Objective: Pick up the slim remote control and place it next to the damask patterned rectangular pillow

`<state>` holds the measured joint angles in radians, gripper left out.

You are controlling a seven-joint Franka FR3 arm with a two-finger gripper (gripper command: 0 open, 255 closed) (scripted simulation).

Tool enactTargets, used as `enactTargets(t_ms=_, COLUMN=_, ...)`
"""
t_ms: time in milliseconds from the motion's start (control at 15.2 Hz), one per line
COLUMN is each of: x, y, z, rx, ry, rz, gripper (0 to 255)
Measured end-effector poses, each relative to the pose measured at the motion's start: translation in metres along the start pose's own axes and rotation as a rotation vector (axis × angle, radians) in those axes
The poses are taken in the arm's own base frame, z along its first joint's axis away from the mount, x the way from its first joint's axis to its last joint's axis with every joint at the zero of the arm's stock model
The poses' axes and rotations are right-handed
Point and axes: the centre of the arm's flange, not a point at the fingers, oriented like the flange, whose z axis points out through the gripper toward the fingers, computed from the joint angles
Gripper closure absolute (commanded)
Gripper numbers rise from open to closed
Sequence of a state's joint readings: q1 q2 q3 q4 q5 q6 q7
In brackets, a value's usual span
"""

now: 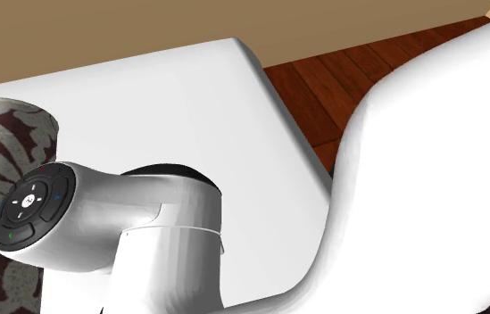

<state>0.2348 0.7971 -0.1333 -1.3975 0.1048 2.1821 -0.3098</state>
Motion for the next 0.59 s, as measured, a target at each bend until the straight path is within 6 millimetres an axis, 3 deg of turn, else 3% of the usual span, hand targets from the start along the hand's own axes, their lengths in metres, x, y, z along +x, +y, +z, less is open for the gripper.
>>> enactTargets(t_ms=198, x=-0.001, y=0.002, z=-0.028, rx=0.000, ry=0.001, rz=0.000, gripper=0)
enactTargets(t_ms=594, x=-0.001, y=0.000, z=-0.033, rx=0.000, ry=0.000, rz=0.000, gripper=0)
